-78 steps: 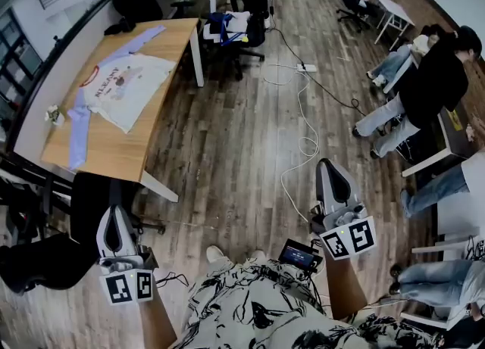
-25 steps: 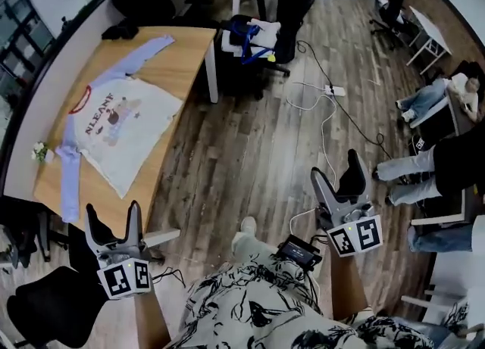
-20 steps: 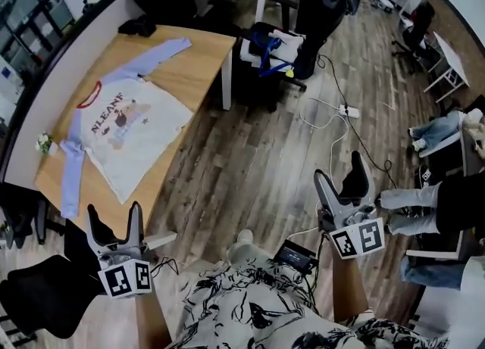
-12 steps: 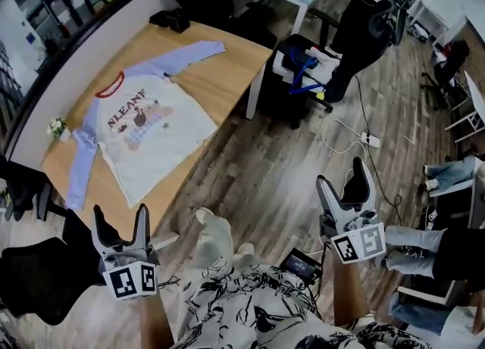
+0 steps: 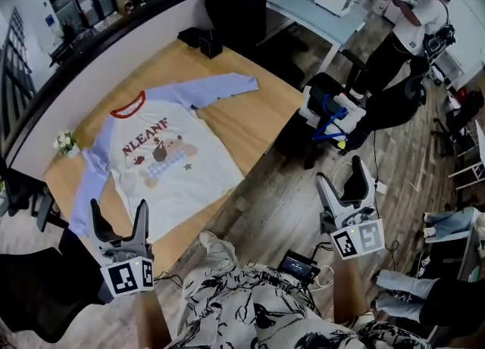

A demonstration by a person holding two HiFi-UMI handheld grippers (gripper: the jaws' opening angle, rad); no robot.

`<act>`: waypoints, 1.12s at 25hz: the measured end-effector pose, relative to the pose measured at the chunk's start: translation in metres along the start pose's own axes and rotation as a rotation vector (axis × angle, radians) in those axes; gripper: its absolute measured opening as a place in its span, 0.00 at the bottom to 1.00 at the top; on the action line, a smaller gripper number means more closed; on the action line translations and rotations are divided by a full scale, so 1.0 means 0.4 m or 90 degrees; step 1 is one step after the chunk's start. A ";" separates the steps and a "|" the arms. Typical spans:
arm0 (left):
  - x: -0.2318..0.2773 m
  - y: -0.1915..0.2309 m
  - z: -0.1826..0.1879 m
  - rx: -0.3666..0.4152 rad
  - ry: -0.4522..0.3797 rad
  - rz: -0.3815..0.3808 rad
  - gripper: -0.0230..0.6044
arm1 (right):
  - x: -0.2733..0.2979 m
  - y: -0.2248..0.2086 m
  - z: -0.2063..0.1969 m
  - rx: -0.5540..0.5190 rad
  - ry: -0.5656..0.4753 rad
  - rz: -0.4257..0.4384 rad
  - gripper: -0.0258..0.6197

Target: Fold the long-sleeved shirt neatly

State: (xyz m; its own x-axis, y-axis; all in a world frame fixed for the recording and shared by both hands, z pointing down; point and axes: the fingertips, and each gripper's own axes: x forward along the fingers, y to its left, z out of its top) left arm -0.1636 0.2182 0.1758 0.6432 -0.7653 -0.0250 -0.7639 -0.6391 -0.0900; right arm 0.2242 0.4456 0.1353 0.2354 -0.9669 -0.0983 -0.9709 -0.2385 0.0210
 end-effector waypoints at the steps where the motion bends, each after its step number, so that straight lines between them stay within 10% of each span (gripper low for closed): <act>1: 0.039 0.012 -0.003 0.003 0.001 -0.005 0.81 | 0.046 -0.004 -0.005 -0.004 0.002 -0.001 0.68; 15: 0.646 -0.174 -0.029 0.092 0.035 -0.211 0.82 | 0.474 -0.158 -0.263 0.030 0.089 0.014 0.68; 28: 1.343 -0.668 -0.381 0.163 0.197 -0.460 0.83 | 0.906 -0.376 -0.789 0.105 0.282 0.041 0.68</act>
State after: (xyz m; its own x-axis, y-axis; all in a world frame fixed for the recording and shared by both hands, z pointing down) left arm 0.3779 -0.0339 0.3384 0.8986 -0.1834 0.3985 -0.1082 -0.9730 -0.2040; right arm 0.4691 0.1027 0.4105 0.1357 -0.9333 0.3326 -0.9696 -0.1941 -0.1490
